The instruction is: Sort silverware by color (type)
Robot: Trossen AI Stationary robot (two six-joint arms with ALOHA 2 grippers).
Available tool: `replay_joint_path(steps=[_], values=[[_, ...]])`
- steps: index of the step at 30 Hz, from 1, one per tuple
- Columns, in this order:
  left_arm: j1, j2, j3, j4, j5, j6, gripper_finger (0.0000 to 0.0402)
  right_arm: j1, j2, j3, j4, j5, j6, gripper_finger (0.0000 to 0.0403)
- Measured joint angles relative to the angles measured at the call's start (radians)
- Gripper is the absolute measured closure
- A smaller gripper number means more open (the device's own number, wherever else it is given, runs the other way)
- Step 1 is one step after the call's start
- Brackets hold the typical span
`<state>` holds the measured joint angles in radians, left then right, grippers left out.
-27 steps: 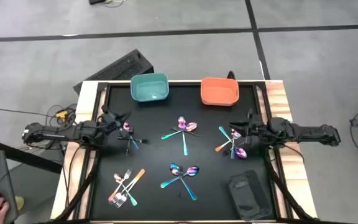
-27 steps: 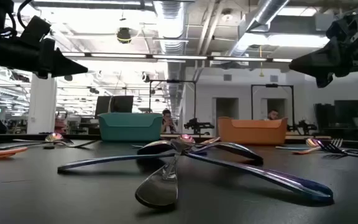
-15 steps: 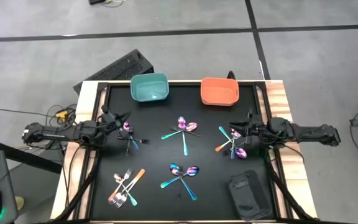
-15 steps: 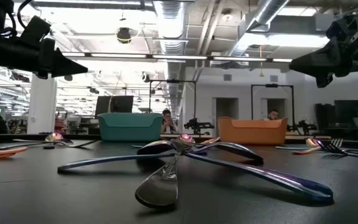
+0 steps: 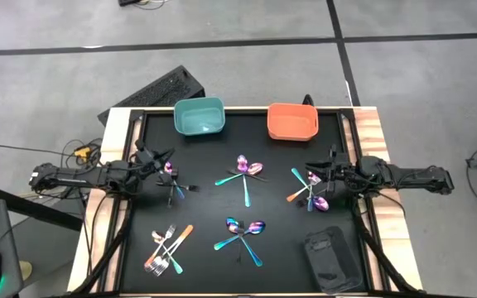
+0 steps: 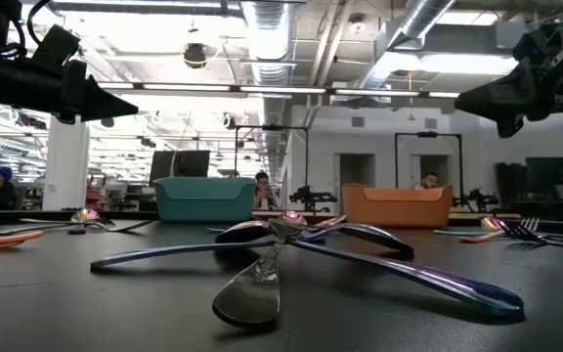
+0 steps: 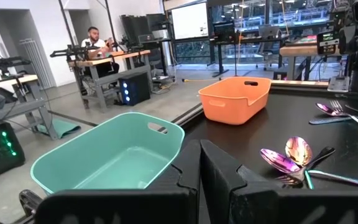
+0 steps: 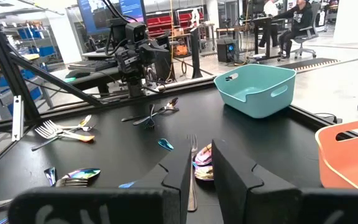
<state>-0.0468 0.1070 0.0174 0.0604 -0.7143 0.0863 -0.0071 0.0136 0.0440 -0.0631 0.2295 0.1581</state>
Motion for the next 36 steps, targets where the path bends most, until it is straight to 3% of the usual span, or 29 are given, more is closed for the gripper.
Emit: replay_joint_path(steps=[26, 36], values=[[0.0, 0.0, 0.0, 0.0, 0.0, -0.002, 0.0401, 0.0, 0.0, 0.0, 0.0, 0.0, 0.0, 0.0316], [0.001, 0.0, 0.0, 0.001, 0.0, -0.195, 0.0401, 0.0, 0.0, 0.0, 0.0, 0.0, 0.0, 0.0316]])
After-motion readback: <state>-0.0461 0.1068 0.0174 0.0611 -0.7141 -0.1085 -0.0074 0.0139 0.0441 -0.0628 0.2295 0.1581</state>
